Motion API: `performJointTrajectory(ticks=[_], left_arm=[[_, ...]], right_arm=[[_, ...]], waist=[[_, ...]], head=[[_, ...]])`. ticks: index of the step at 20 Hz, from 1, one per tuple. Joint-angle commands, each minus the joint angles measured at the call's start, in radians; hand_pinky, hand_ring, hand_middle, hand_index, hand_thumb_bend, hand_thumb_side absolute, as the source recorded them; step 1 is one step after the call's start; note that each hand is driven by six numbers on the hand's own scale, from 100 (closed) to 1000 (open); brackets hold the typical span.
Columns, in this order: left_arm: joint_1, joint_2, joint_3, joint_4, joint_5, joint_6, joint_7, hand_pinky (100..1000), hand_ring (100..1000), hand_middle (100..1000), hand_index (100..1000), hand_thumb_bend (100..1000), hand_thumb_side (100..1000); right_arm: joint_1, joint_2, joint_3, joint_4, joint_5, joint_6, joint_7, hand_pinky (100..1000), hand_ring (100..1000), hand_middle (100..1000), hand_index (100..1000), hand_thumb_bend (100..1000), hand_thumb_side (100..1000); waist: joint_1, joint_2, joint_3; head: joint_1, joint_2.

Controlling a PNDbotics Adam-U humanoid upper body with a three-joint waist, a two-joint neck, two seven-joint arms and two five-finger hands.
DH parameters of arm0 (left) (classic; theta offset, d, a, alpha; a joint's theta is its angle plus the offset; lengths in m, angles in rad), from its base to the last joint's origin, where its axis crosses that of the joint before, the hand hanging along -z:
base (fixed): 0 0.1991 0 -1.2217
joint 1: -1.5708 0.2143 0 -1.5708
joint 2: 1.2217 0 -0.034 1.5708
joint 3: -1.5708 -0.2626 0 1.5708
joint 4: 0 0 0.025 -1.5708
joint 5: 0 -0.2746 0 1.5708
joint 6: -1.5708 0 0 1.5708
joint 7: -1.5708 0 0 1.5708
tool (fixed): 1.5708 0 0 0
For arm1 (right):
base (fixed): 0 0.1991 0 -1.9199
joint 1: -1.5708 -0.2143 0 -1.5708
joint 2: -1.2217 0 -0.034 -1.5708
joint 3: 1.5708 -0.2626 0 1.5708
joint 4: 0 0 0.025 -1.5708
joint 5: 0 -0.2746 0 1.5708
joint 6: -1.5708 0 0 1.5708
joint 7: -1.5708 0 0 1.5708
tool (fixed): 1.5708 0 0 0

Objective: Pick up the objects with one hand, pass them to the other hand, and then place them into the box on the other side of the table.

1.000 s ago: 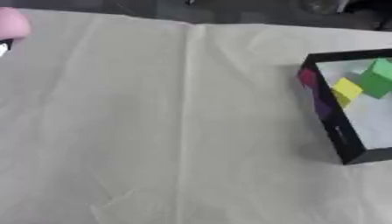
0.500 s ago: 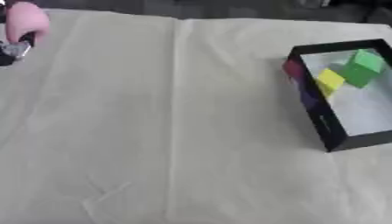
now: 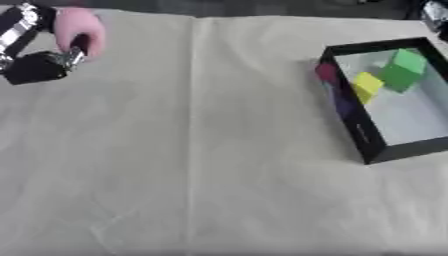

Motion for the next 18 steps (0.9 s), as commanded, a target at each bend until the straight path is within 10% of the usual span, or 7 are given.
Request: performJointTrajectory(ticks=[1, 18], left_arm=[[-0.022, -0.030, -0.008, 0.005, -0.010, -0.027, 0.008, 740, 602, 471, 400, 100, 498], [-0.032, -0.200, -0.044, 0.120, -0.077, -0.137, 0.057, 739, 595, 463, 397, 100, 552]], right_arm=[[-0.041, -0.029, 0.023, -0.015, 0.030, 0.022, 0.045, 704, 792, 808, 813, 455, 100], [-0.216, 0.065, 0.176, -0.015, 0.176, 0.126, 0.280, 724, 807, 822, 820, 511, 100]], waist=[[-0.011, -0.036, -0.003], [-0.032, -0.038, -0.018]], head=[[-0.012, 0.006], [-0.023, 0.007]])
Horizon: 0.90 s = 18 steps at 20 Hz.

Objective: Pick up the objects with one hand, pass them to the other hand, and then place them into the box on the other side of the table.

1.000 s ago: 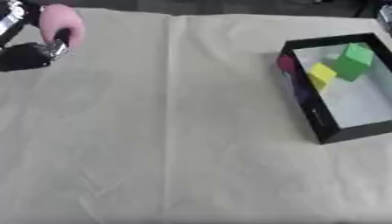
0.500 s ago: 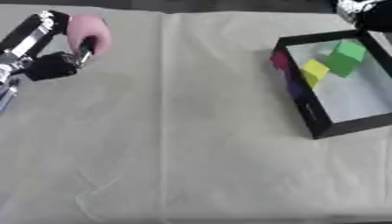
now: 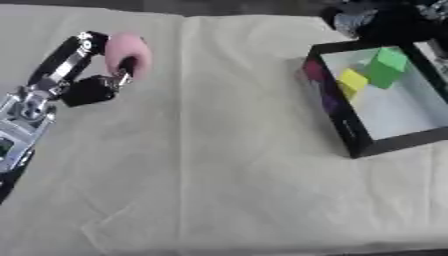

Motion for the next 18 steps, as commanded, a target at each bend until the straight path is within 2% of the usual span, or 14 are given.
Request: performJointTrajectory(ticks=[1, 9, 10, 13, 18], left_arm=[[-0.027, -0.016, -0.001, 0.005, -0.015, -0.016, 0.007, 739, 595, 463, 397, 100, 555], [-0.038, -0.050, -0.009, 0.027, -0.040, -0.041, 0.011, 739, 596, 464, 397, 100, 559], [-0.042, -0.056, -0.013, 0.026, -0.041, -0.045, 0.010, 738, 595, 463, 397, 100, 567], [-0.052, -0.084, -0.025, 0.034, -0.050, -0.058, 0.003, 739, 595, 463, 397, 100, 572], [-0.066, -0.116, -0.037, 0.042, -0.054, -0.077, 0.000, 740, 595, 462, 397, 100, 588]], right_arm=[[-0.030, -0.004, 0.008, -0.015, 0.024, 0.009, 0.033, 725, 807, 823, 820, 515, 100], [-0.060, 0.017, 0.031, -0.015, 0.053, 0.020, 0.087, 728, 809, 826, 822, 526, 100], [-0.066, 0.018, 0.037, -0.015, 0.053, 0.018, 0.092, 740, 816, 833, 826, 564, 100], [-0.107, 0.028, 0.080, -0.015, 0.066, 0.028, 0.132, 744, 818, 835, 828, 563, 100], [-0.147, 0.054, 0.104, -0.015, 0.102, 0.046, 0.211, 749, 820, 838, 830, 563, 100]], waist=[[-0.014, -0.033, -0.002], [-0.016, -0.032, 0.000], [-0.019, -0.031, 0.002], [-0.023, -0.028, 0.006], [-0.028, -0.026, 0.009]], head=[[-0.007, 0.005], [-0.018, 0.005], [-0.023, 0.005], [-0.032, 0.005], [-0.038, 0.005]])
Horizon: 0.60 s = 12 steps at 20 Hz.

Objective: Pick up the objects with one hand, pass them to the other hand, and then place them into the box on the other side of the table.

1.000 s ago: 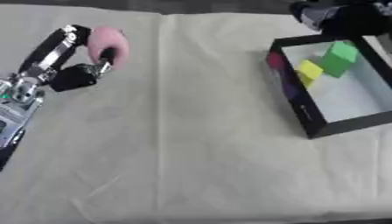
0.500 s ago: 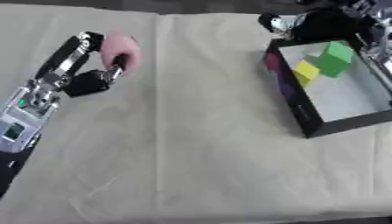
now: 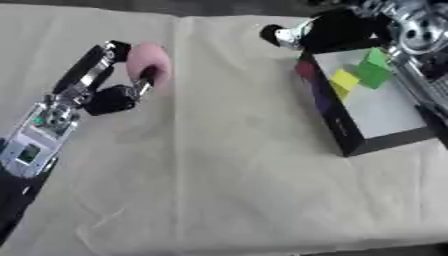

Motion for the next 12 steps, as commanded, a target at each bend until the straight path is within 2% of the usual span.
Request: performJointTrajectory(ticks=[1, 12], left_arm=[[-0.030, -0.016, -0.005, -0.009, -0.005, -0.015, -0.001, 740, 595, 462, 397, 100, 590], [-0.061, -0.067, -0.024, -0.014, -0.011, -0.061, -0.002, 740, 595, 461, 398, 100, 624]], right_arm=[[-0.031, -0.002, 0.004, -0.014, 0.026, 0.008, 0.048, 749, 820, 838, 830, 563, 100], [-0.072, 0.048, 0.040, -0.014, 0.058, 0.042, 0.139, 748, 814, 833, 829, 564, 100]], waist=[[-0.013, -0.026, 0.001], [-0.018, -0.020, 0.019]], head=[[-0.005, 0.005], [-0.031, 0.005]])
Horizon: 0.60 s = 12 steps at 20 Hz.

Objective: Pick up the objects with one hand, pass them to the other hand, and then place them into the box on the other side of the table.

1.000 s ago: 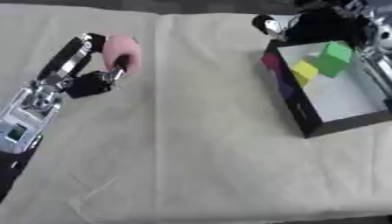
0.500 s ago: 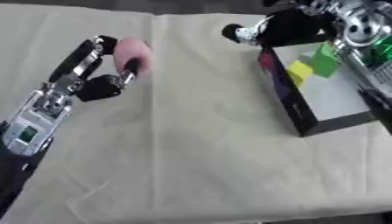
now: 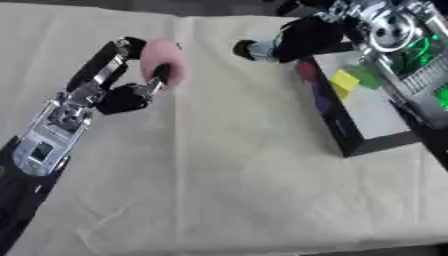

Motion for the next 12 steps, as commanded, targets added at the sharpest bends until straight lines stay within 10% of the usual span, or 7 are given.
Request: performJointTrajectory(ticks=[1, 12], left_arm=[[-0.026, -0.013, -0.005, -0.016, -0.005, -0.020, 0.003, 739, 596, 461, 398, 100, 625], [-0.025, -0.034, -0.041, -0.025, -0.056, -0.086, 0.000, 738, 597, 463, 401, 100, 613]], right_arm=[[-0.022, -0.006, 0.000, -0.014, 0.007, 0.012, 0.018, 747, 810, 829, 828, 563, 100], [-0.028, 0.015, 0.018, -0.014, -0.059, 0.073, 0.028, 731, 786, 805, 830, 575, 100]], waist=[[-0.011, -0.019, 0.002], [-0.013, -0.006, 0.012]], head=[[-0.014, 0.005], [-0.043, 0.005]])
